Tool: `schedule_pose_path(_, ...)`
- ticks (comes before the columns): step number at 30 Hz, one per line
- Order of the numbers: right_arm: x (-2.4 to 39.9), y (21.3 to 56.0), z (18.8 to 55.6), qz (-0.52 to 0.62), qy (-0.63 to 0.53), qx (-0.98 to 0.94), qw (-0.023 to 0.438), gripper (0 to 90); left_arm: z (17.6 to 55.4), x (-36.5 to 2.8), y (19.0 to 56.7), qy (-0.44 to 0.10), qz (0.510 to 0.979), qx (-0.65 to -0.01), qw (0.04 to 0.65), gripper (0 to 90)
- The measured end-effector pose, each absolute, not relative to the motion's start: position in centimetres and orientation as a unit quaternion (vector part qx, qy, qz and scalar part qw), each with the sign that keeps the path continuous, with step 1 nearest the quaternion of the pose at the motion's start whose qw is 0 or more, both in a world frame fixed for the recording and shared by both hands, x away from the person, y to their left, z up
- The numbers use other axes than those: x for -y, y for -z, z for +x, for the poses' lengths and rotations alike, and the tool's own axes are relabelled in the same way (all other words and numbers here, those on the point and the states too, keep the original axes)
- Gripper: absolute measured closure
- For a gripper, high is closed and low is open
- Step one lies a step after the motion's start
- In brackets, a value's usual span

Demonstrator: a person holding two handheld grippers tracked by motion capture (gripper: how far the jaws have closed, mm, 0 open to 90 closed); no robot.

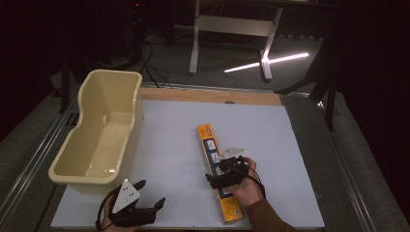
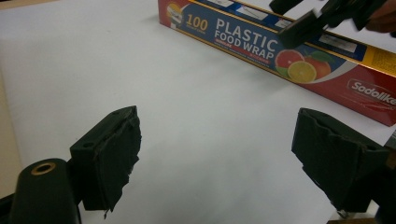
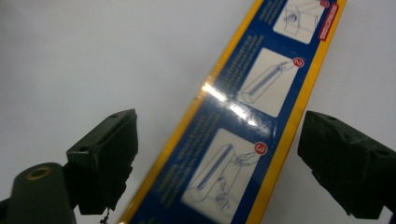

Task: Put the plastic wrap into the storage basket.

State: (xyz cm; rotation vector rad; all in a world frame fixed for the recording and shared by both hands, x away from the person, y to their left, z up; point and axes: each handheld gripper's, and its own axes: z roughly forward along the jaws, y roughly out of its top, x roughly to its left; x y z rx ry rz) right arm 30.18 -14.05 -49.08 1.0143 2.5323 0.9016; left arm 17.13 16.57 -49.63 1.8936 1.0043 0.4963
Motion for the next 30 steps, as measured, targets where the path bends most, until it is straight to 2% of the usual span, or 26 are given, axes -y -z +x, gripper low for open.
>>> schedule_pose_path(2,13.8,49.6,30.6,0.350,-0.289,-0.880,0.141,13.7,17.2,-16.6,49.6,-0.201,0.766,-0.408,0.454,15.9)
schedule_pose_path(7,13.7,49.6,31.5,0.349,-0.271,-0.890,0.110,14.3,17.1,-16.5,49.6,-0.203,0.767,-0.407,0.453,16.0)
schedule_pose_path(13,14.5,49.1,32.3,0.325,-0.241,-0.909,0.104,17.0,17.2,-16.6,49.7,-0.204,0.766,-0.410,0.452,16.0)
schedule_pose_path(23,18.9,48.3,34.2,0.314,-0.196,-0.922,0.113,32.8,17.3,-16.4,49.9,-0.203,0.767,-0.411,0.448,16.1)
schedule_pose_path(30,19.9,48.1,35.7,0.330,-0.179,-0.924,0.073,34.3,17.4,-16.3,49.9,-0.203,0.769,-0.411,0.446,16.1)
